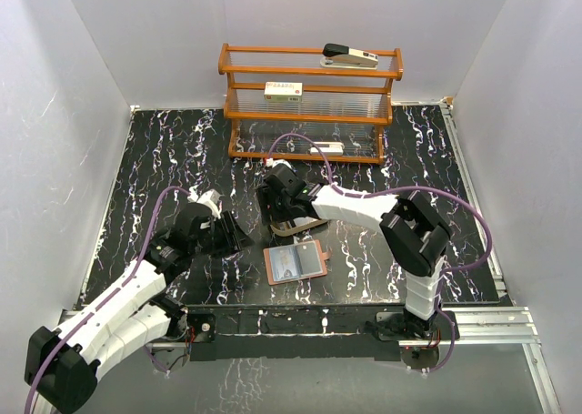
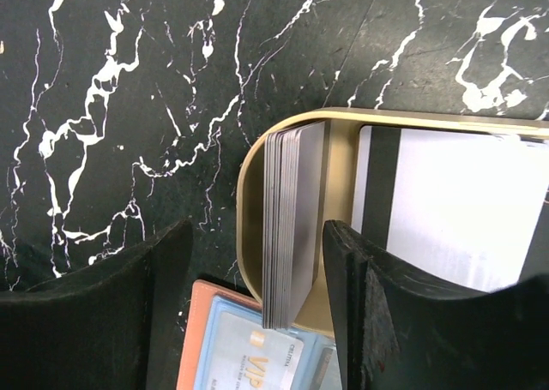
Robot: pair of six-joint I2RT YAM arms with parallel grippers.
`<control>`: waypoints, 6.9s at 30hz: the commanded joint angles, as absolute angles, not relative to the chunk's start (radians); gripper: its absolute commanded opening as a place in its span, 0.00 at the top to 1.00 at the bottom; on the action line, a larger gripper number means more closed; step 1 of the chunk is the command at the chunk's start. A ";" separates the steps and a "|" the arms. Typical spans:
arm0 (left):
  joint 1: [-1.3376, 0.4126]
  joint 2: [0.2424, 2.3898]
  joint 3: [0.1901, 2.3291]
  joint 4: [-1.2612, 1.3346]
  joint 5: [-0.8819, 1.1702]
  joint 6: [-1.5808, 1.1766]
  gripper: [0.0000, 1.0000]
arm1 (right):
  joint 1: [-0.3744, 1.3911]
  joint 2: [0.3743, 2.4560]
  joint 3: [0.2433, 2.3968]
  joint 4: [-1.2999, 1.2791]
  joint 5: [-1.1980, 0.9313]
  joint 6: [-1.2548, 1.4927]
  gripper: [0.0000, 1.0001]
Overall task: Put the credit cards into the card holder
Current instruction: Pick up the credit card from the storage box, then insert the credit card into the card holder.
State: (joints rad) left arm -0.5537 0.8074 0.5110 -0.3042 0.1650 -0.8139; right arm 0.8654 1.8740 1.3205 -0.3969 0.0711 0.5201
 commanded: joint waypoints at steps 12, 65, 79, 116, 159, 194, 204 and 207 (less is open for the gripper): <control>-0.557 0.793 0.511 -0.318 0.164 -0.795 0.55 | 0.862 1.851 1.375 -0.341 -0.010 0.531 0.49; -0.557 0.848 0.495 -0.279 0.172 -0.805 0.55 | 0.862 1.747 1.326 -0.402 0.161 0.506 1.00; -0.558 0.794 0.468 -0.189 0.260 -0.753 0.52 | 0.864 1.523 1.239 -0.456 0.151 0.499 1.00; -0.558 0.627 0.438 0.248 0.461 -1.107 0.35 | 0.864 1.024 0.694 0.180 -0.325 0.976 1.00; -0.558 0.680 0.351 0.485 0.514 -1.273 1.00 | 0.864 0.957 0.624 0.200 -0.241 1.055 0.85; -0.556 0.920 0.402 0.009 0.468 -0.978 1.00 | 0.814 1.305 0.737 -0.335 0.148 0.540 0.45; -0.555 0.959 0.408 -0.004 0.478 -0.955 1.00 | 0.805 1.405 0.725 -0.295 0.095 0.514 0.59; -0.556 0.971 0.408 0.001 0.485 -0.953 1.00 | 0.805 1.412 0.710 -0.274 0.061 0.516 0.63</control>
State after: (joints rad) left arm -0.5537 0.9649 0.3882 0.0132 0.4603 -0.9684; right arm 0.8085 1.4120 0.7216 -0.3496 0.1017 0.5282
